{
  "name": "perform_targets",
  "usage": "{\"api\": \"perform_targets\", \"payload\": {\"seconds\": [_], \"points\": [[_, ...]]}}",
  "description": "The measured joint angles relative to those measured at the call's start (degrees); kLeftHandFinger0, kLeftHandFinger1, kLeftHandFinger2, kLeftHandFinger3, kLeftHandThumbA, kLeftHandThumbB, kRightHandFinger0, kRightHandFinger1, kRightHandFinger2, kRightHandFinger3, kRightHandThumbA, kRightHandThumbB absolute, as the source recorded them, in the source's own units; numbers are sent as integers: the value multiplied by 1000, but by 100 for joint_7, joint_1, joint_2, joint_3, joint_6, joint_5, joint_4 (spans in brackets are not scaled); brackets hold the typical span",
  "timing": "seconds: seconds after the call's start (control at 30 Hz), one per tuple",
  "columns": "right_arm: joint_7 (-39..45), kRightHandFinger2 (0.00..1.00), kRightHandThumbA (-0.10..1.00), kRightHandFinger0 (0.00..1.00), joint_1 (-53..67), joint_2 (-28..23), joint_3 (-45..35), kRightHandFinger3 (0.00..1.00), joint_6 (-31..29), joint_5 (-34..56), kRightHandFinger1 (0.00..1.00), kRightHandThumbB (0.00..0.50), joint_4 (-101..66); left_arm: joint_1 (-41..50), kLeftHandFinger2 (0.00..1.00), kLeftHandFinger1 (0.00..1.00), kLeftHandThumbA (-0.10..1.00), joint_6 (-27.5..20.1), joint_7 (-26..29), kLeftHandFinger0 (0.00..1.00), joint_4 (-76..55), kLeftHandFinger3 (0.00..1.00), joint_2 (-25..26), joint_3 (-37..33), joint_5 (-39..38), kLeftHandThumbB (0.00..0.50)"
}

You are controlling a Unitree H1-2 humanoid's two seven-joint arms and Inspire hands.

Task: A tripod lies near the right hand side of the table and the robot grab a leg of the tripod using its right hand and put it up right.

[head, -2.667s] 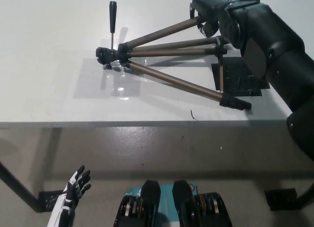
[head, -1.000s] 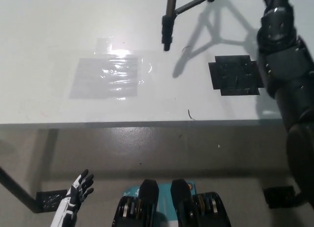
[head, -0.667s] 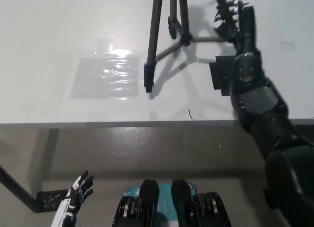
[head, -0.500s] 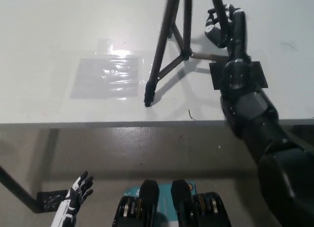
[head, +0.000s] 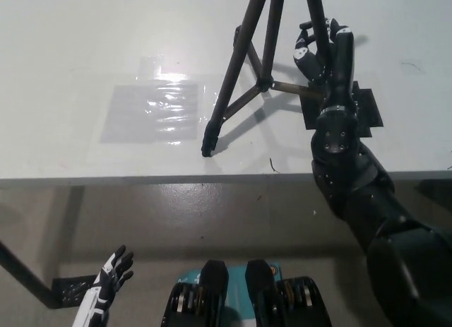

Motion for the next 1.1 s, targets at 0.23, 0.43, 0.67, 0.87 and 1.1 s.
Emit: {"api": "perform_targets", "payload": {"seconds": [0.23, 0.43, 0.67, 0.87, 1.1], "points": [[595, 1000, 738, 1000, 325, -85, 51, 1000, -32, 172, 1000, 500, 3, 1, 1000, 1000, 1000, -17, 1, 1000, 29, 1000, -2, 5, 6, 218], [1158, 1000, 923, 1000, 336, -194, 85, 1000, -63, 215, 1000, 500, -14, 7, 1000, 1000, 1000, -15, 2, 1000, 42, 1000, -10, 4, 8, 227], [1923, 1000, 956, 1000, 519, -355, 140, 1000, -8, 362, 1000, 500, -540, 29, 1000, 1000, 1000, -17, 1, 1000, 42, 1000, -11, 4, 7, 203], [2287, 1000, 933, 1000, 1011, -373, 184, 1000, 180, 493, 1000, 500, -1872, 30, 1000, 1000, 1000, -18, 2, 1000, 92, 1000, -11, 4, 7, 253], [2443, 1000, 932, 1000, 1575, -395, 189, 1000, 419, 578, 1000, 500, -3356, 38, 1000, 1000, 1000, -11, 2, 1000, 148, 1000, -11, 5, 7, 279]]}}
